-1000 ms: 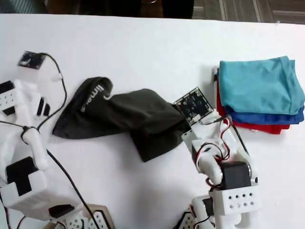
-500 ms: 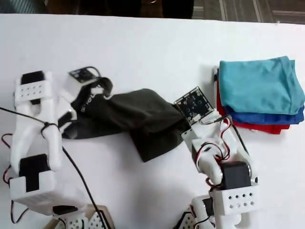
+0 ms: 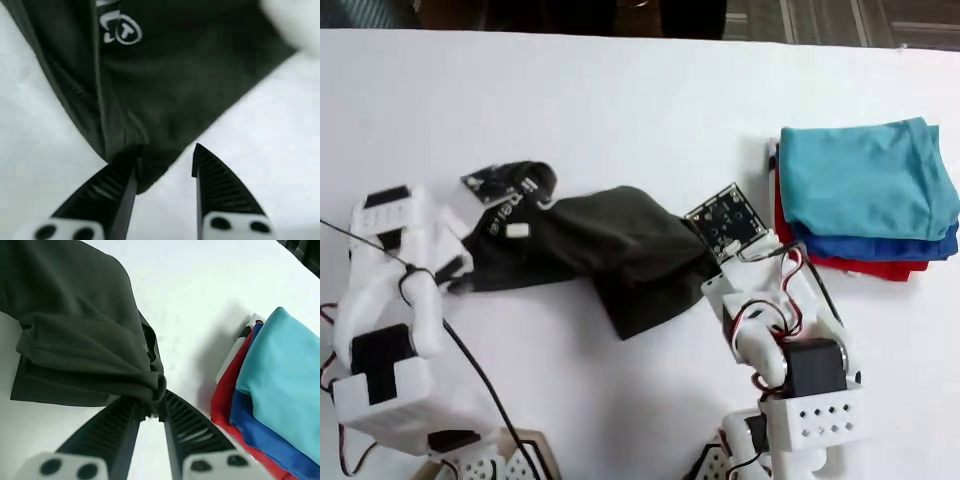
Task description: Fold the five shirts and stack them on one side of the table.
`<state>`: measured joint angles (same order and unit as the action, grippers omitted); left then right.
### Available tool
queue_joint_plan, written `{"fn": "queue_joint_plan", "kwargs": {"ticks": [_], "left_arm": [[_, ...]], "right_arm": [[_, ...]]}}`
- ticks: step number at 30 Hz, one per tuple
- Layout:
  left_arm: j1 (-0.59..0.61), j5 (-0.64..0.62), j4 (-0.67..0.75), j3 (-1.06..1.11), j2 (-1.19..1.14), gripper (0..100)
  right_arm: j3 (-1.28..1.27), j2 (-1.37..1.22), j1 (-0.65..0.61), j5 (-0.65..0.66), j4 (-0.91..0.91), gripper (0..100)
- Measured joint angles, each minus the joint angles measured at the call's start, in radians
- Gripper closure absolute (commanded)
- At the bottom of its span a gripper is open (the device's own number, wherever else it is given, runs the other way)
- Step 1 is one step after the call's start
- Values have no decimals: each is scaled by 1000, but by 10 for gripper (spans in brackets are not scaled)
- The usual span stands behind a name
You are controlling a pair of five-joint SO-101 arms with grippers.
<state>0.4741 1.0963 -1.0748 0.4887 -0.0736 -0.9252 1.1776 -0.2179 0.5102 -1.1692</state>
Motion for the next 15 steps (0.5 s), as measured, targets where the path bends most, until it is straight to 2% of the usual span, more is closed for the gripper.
{"fn": "queue_joint_plan", "kwargs": {"ticks": [3,7,12,15], "left_arm": [[55,0,132,32,0,835],[100,0,206,34,0,835],[110,0,203,37,0,835],[110,0,135,37,0,835]], "right_arm": [[0,0,0,0,0,978],[0,0,0,0,-20,978],[0,0,0,0,-28,978],[0,0,0,0,-28,978]]}}
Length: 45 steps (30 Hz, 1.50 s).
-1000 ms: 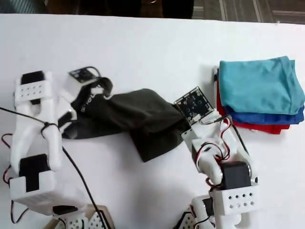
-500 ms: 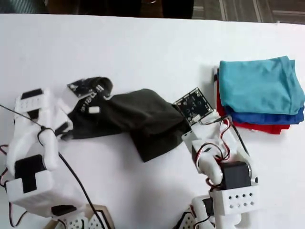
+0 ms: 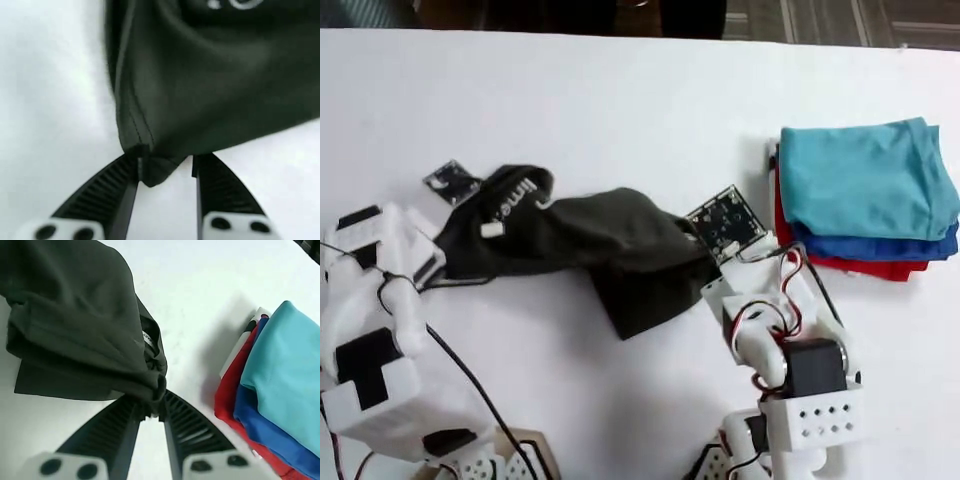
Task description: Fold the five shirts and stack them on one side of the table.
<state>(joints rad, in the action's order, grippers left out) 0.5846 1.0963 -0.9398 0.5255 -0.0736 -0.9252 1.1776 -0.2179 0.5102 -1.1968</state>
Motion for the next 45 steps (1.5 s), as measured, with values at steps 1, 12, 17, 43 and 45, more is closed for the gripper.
{"fn": "queue_joint_plan", "kwargs": {"ticks": [1,12,17,43,45], "left_arm": [[0,0,-21,0,0,835],[-25,46,-5,6,-29,832],[-29,49,37,-2,-117,834],[-37,-80,-585,-647,-232,972],[-43,-117,-686,-760,-232,972]], "right_arm": [[0,0,0,0,0,978],[0,0,0,0,-3,978],[0,0,0,0,-3,978],[101,-135,186,0,77,978],[210,-230,201,0,75,978]]}}
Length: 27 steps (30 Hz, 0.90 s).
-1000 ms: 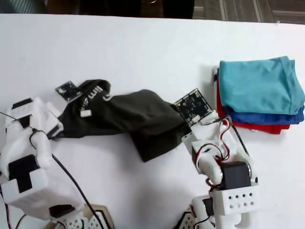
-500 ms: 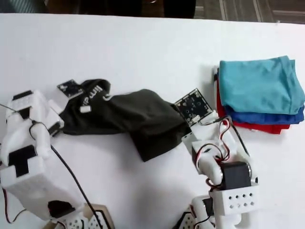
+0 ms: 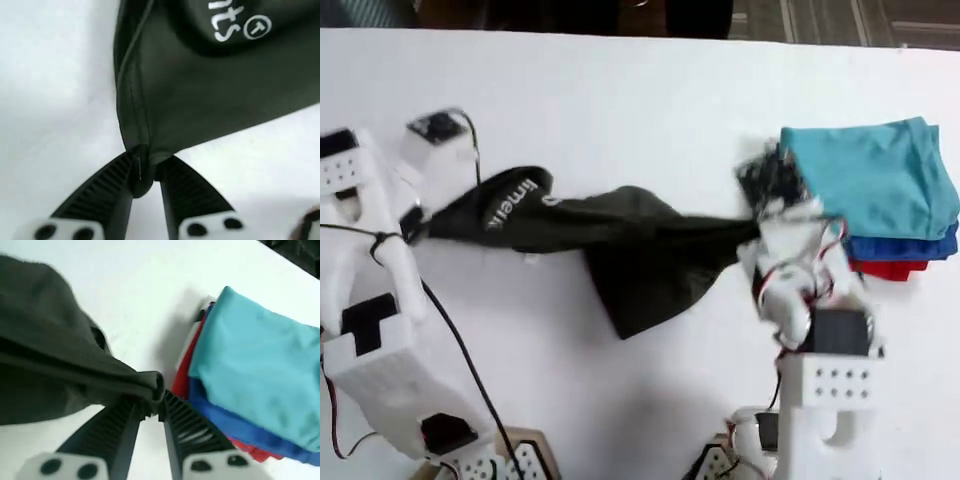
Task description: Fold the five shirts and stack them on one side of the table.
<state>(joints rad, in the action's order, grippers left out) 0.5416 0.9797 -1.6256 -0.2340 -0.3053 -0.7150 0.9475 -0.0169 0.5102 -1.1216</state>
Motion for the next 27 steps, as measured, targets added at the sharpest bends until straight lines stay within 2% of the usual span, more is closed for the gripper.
{"fn": "queue_joint_plan", "kwargs": {"ticks": [3,6,10,15,21,27], "left_arm": [[-21,-64,-117,-173,0,972],[-43,-129,-143,-295,3,972],[-84,-170,-144,-331,89,972],[-169,-192,-144,-338,321,972],[-203,-232,-141,-342,563,972],[-203,-301,-140,-348,707,972]], "right_arm": [[222,-152,5,0,-29,978],[485,-319,9,0,-86,978],[836,-526,9,0,-169,978],[1258,-730,12,0,-276,978],[1682,-829,21,0,-436,978],[1947,-827,21,0,-523,978]]}}
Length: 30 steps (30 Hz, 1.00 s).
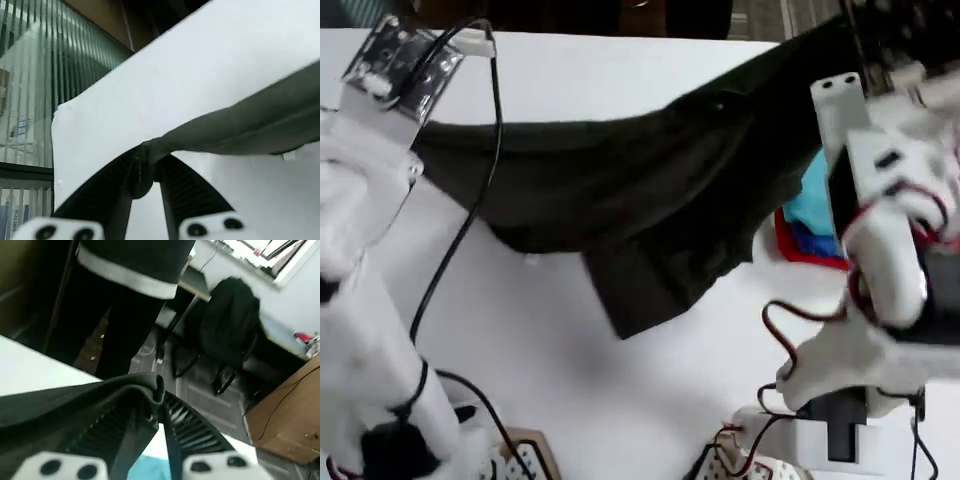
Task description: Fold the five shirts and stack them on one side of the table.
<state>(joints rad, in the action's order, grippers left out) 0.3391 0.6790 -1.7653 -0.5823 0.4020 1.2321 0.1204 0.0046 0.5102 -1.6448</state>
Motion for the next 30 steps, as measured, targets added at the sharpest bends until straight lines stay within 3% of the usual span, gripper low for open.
{"fn": "queue_joint_plan", "kwargs": {"ticks": [12,24,30], "left_arm": [[0,-103,20,-2,140,972],[0,-201,23,-3,161,972],[-3,-264,3,-26,163,972]], "right_arm": [[327,5,8,38,-8,978],[295,210,8,43,-23,978],[150,261,8,-61,-23,978]]}}
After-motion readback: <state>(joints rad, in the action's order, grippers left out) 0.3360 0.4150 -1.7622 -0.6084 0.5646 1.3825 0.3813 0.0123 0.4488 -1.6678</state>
